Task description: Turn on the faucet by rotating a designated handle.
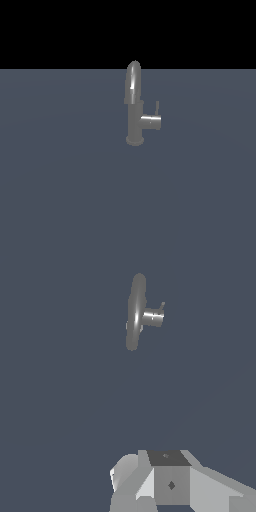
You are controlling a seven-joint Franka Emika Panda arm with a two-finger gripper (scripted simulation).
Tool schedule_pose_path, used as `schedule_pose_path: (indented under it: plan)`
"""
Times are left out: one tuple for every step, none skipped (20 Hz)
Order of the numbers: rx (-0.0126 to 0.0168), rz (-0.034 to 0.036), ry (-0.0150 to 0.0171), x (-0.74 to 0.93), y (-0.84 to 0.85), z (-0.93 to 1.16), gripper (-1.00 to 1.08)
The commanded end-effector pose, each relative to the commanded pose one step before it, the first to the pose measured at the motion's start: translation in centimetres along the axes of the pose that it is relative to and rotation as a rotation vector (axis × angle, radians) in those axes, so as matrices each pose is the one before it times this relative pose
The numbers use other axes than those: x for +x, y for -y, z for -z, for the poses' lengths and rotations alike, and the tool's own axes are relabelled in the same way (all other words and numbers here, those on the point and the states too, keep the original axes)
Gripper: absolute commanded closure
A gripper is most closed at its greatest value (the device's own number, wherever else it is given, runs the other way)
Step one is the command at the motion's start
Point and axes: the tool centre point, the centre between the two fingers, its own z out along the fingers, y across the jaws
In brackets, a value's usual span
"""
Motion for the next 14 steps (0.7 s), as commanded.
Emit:
schedule_pose_path:
  plan:
    - [0.00000,0.00000,0.00000,0.000,-0.001,0.000,1.08]
    - [0.00000,0.00000,0.00000,0.000,0.027,0.009,1.08]
    - [0.00125,-0.00135,0.00118,0.055,-0.023,-0.013,1.08]
    - [0.00159,-0.00170,0.00149,0.069,0.004,-0.006,1.08]
    - [0.00225,-0.00241,0.00210,0.097,0.004,-0.009,1.08]
    - [0.00287,-0.00307,0.00268,0.124,0.007,-0.010,1.08]
    - [0.00353,-0.00378,0.00330,0.153,0.006,-0.014,1.08]
    - [0.00416,-0.00445,0.00389,0.180,0.009,-0.015,1.08]
    - [0.00482,-0.00516,0.00450,0.209,0.010,-0.018,1.08]
    - [0.00547,-0.00585,0.00510,0.236,0.012,-0.020,1.08]
    - [0.00615,-0.00657,0.00574,0.266,0.012,-0.023,1.08]
    - [0.00681,-0.00728,0.00636,0.294,0.014,-0.025,1.08]
    - [0.00751,-0.00802,0.00701,0.325,0.015,-0.028,1.08]
    - [0.00817,-0.00873,0.00763,0.353,0.018,-0.030,1.08]
